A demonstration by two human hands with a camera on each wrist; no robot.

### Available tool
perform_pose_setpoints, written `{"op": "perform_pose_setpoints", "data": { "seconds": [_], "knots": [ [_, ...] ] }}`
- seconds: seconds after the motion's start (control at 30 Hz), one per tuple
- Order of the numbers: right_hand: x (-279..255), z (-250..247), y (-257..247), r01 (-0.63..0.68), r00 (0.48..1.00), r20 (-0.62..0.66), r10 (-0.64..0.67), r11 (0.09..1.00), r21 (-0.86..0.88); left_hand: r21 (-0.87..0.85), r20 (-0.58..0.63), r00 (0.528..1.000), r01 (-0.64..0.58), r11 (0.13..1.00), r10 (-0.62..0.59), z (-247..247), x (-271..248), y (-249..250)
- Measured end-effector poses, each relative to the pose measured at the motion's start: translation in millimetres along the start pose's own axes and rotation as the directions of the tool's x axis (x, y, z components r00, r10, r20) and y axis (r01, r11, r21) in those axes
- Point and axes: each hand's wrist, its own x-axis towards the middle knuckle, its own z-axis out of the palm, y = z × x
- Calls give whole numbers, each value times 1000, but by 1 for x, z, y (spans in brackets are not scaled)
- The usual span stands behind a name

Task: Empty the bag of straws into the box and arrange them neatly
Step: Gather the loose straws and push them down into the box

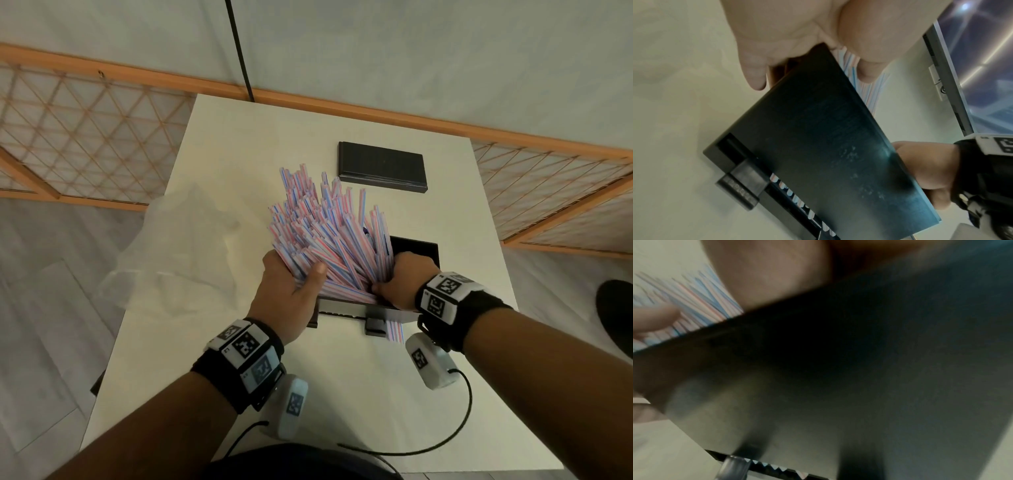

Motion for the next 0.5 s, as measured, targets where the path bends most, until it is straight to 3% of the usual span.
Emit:
{"op": "perform_pose_setpoints", "data": {
  "seconds": [0.2, 0.4, 0.5],
  "knots": [
    [-8, -8, -12, 162, 984, -75, -159, 986, 31, -47, 19, 1000, -4, 999, 5, 0, 0, 0],
    [-37, -34, -30, 419, 862, -299, -409, 907, -33, -106, 41, 998, 45, 993, -41, -4, -2, 7],
    [-36, -38, -37, 452, 836, -285, -469, 883, -124, -126, 30, 998, 63, 990, -59, -5, -4, 6]
  ]
}}
